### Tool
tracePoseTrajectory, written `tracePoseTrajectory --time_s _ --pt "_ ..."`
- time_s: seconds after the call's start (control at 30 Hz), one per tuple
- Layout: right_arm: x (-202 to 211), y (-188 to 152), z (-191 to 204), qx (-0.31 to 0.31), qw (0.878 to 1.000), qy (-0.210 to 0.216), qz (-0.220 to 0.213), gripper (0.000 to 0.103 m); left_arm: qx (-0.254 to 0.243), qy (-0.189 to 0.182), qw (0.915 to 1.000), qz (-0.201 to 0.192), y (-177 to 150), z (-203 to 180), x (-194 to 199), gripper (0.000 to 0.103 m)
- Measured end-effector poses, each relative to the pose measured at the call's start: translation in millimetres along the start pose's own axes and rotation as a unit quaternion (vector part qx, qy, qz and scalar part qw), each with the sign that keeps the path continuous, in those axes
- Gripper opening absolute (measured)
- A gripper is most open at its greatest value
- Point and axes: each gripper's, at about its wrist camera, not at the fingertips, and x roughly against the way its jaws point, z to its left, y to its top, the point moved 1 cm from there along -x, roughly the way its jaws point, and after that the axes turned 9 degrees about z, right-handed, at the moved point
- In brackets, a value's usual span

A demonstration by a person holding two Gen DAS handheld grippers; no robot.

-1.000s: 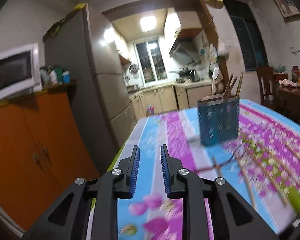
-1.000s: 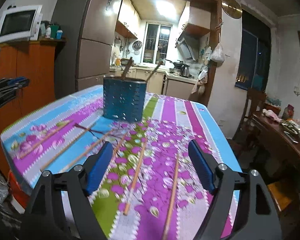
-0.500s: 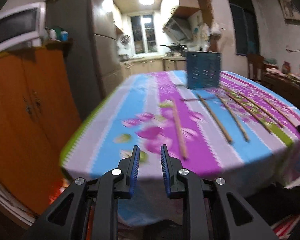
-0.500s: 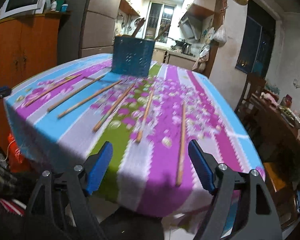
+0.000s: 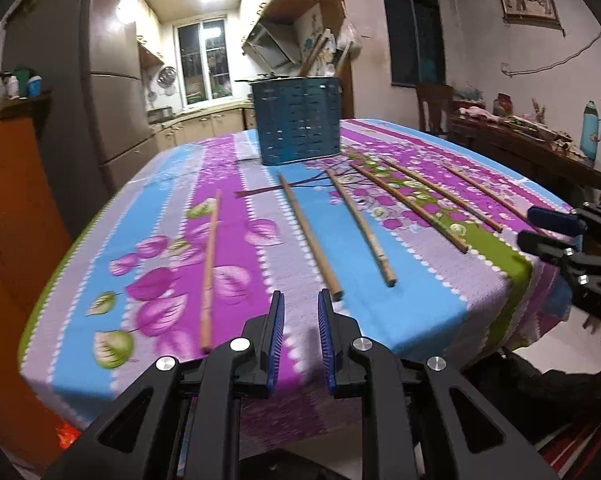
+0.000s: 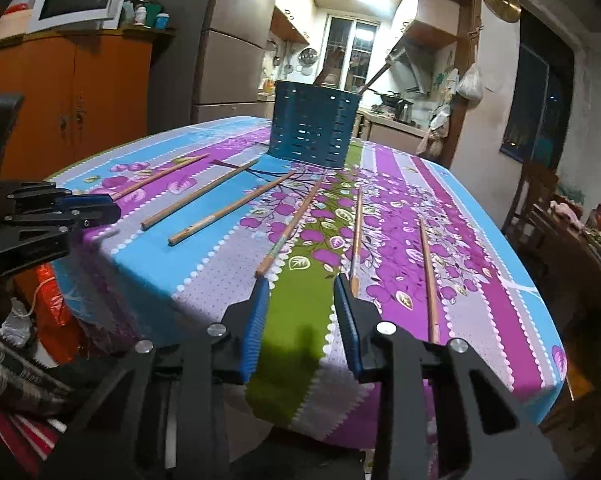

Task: Organize utensils
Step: 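Move both open grippers back over the chopsticks on the tablecloth, then close the right gripper on a chopstick while the left gripper grasps another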

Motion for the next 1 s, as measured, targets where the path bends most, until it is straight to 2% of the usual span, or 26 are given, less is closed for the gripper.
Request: tracePoseTrajectory --time_s 0.1,0.17,0.33,0.8,0.87,1.0 --pt "-8.6 1.8 -9.8 -0.032 0.999 -0.027 0.004 0.032 -0.006 -0.016 0.9998 0.001 -1.2 -5.7 -4.5 0.019" --pt "-16.2 2.2 -19.8 -0.054 0.998 -0.031 0.012 0.032 -0.012 -0.019 0.9997 0.003 -3.5 -9.8 -8.7 0.019" --pt "-29.1 1.8 -30.0 -0.069 0.996 -0.046 0.021 0.032 -0.018 -0.012 0.9998 0.004 -4.1 -14.4 -17.6 0.019" --pt "-47.8 3.8 -30.6 -0.076 0.996 -0.032 0.026 0.032 0.002 -0.01 0.9999 -0.008 4.1 -11.9 -30.8 0.019" --pt "-49.5 4.4 -33.0 -0.079 0.996 -0.026 0.026 0.019 0.008 -0.012 0.9998 -0.01 4.3 -10.7 -31.4 0.019" --pt "-49.2 1.5 -36.5 -0.092 0.995 -0.018 0.024 0.017 0.012 -0.012 0.9997 -0.016 2.6 -9.8 -31.3 0.019"
